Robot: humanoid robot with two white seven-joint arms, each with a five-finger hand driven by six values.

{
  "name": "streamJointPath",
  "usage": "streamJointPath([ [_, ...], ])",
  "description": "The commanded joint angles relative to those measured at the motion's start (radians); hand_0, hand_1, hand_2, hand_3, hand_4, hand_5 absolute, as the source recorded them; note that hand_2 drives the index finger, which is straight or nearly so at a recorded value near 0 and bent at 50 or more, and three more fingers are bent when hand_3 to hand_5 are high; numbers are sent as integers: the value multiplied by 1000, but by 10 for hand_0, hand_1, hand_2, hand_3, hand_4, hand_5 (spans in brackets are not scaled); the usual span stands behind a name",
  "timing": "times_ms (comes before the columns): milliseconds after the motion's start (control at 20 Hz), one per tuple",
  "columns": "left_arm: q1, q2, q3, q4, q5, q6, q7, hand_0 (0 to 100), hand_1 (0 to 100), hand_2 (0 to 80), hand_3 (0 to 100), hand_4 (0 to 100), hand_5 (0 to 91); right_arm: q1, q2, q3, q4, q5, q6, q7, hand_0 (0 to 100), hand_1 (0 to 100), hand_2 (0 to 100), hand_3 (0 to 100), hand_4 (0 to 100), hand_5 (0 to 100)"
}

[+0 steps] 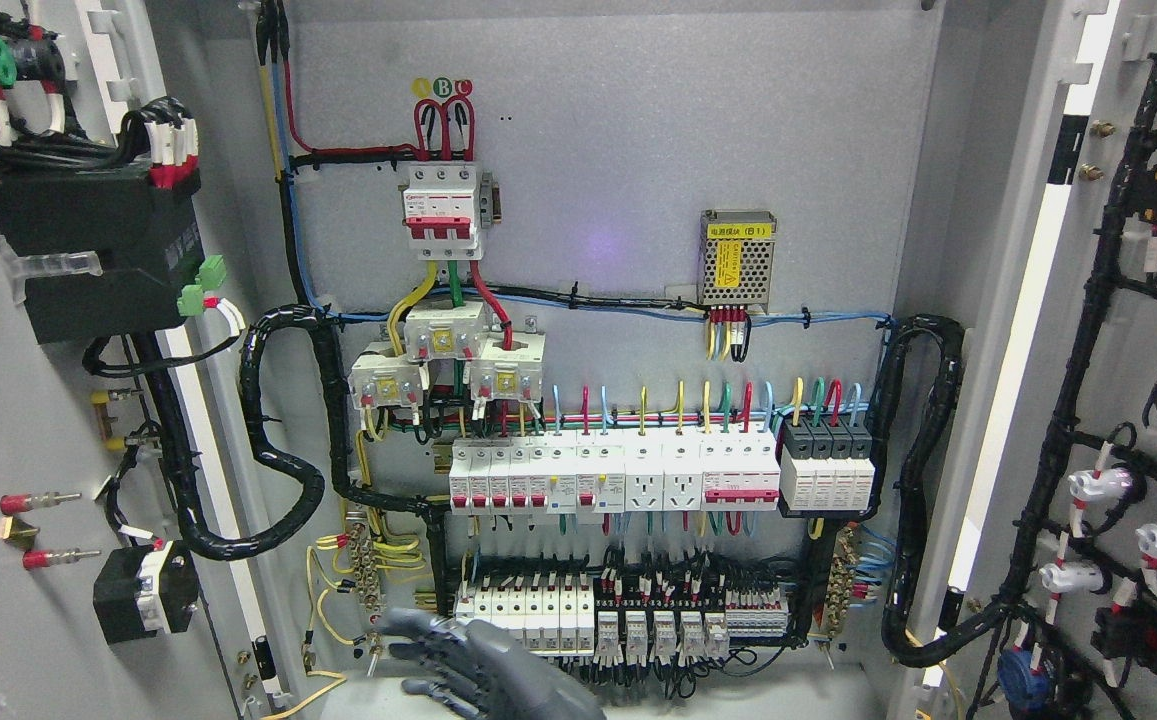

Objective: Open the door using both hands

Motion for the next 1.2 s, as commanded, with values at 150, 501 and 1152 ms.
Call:
streamJointPath([
  [150,88,66,-237,-517,27,0,0,0,0,0,0,0,0,198,-219,-137,-328,-4,-63,-129,191,0,0,0,0,0],
  [501,110,268,-556,-824,275,2,0,0,0,0,0,0,0,307,-282,-177,-341,-4,-98,-120,192,0,0,0,0,0],
  [1152,203,543,-828,-1321,294,0,-1,0,0,0,0,0,0,597,-397,-318,-402,2,-423,-119,191,0,0,0,0,0],
])
